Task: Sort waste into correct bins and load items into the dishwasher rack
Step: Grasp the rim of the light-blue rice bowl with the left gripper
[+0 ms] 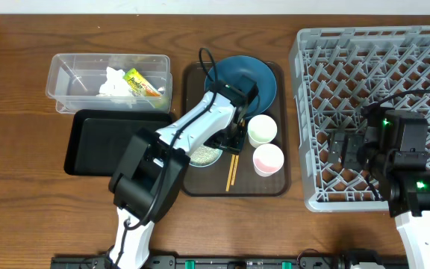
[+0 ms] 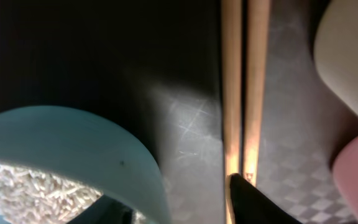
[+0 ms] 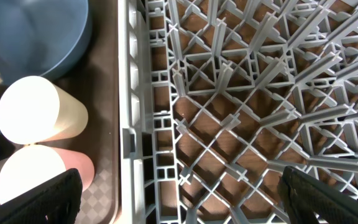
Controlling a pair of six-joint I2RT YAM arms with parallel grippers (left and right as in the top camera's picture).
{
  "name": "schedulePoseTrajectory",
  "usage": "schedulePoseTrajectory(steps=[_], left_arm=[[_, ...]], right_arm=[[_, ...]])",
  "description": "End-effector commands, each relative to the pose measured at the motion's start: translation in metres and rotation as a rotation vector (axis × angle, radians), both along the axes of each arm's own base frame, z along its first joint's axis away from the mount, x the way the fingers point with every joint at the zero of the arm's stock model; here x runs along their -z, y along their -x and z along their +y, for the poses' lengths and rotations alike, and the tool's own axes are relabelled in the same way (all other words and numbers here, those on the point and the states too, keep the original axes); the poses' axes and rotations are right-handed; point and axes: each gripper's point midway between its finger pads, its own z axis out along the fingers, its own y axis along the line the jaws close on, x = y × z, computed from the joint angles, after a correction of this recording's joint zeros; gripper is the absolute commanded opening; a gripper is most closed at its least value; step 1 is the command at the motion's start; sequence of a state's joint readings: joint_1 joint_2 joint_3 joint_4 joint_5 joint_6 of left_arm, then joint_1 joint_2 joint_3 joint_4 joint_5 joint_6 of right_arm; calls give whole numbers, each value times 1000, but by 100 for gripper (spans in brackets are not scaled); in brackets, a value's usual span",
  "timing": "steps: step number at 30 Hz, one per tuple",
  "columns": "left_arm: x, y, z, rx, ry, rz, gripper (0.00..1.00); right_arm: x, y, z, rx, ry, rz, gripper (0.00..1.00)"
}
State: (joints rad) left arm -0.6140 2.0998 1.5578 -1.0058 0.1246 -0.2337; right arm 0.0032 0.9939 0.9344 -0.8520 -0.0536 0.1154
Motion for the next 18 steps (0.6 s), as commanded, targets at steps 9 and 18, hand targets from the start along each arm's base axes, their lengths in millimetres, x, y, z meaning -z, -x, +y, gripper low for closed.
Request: schedulePoseTrajectory(steps=[9, 18], left_arm=[[4, 5, 4, 9, -18, 17, 6], [-39, 0, 15, -33, 23, -43, 6]], right_arm=[[-7, -1, 4, -6, -12, -15, 99], [-8, -1, 4, -6, -12, -16, 99]])
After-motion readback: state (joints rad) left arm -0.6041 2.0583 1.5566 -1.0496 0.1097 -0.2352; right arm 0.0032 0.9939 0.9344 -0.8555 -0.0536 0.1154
